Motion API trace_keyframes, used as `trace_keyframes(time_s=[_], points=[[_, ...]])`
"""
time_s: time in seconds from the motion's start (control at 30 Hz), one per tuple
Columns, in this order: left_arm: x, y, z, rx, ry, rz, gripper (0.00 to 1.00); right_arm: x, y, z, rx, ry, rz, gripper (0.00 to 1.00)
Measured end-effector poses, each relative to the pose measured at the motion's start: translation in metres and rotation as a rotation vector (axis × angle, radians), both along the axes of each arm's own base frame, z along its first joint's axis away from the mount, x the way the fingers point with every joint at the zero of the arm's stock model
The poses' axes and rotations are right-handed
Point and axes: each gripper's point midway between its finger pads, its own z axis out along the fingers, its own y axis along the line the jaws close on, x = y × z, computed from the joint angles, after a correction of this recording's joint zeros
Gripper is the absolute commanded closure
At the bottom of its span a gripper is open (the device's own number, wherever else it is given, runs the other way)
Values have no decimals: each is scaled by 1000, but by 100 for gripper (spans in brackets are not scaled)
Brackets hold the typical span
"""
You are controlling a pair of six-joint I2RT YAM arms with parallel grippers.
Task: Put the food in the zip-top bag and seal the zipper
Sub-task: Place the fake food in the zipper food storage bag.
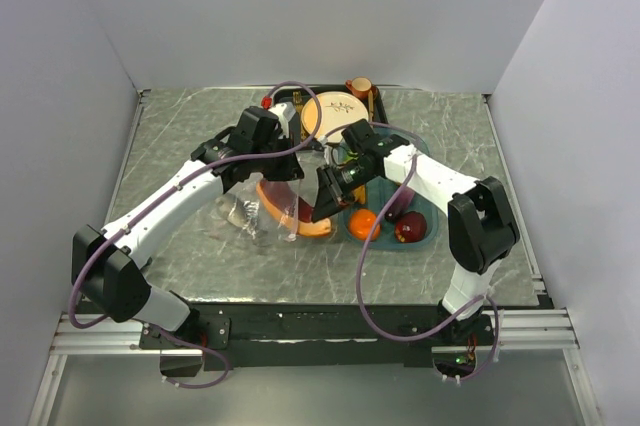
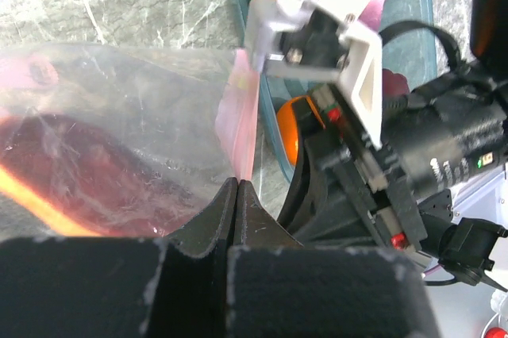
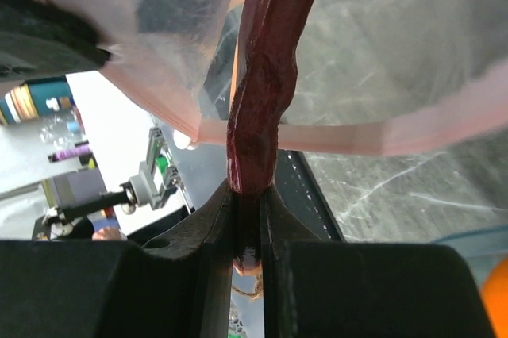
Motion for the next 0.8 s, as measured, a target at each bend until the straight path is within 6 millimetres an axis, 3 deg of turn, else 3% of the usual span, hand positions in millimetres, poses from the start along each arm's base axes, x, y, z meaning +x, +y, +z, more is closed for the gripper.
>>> trace_keyframes(time_s=[0.17, 0.3, 0.43, 0.5, 0.7, 0.8], points=[[0, 0, 0, 0, 1, 0, 99, 1, 6, 0, 11, 10, -15, 91], [0, 0, 0, 0, 1, 0, 99, 14, 14, 1, 14, 6, -79, 89], [0, 0, 0, -2, 1, 0, 99, 30, 18, -1, -8, -25, -149, 70], [0, -1, 0, -3, 1, -1, 99, 35, 18, -3, -19, -35, -172, 55], [-1, -1, 0, -5, 3, -5, 99, 49, 18, -7, -52, -72, -240, 43], [-1, -1, 0, -5, 3, -5, 99, 48, 12, -11, -68, -87, -270, 43]])
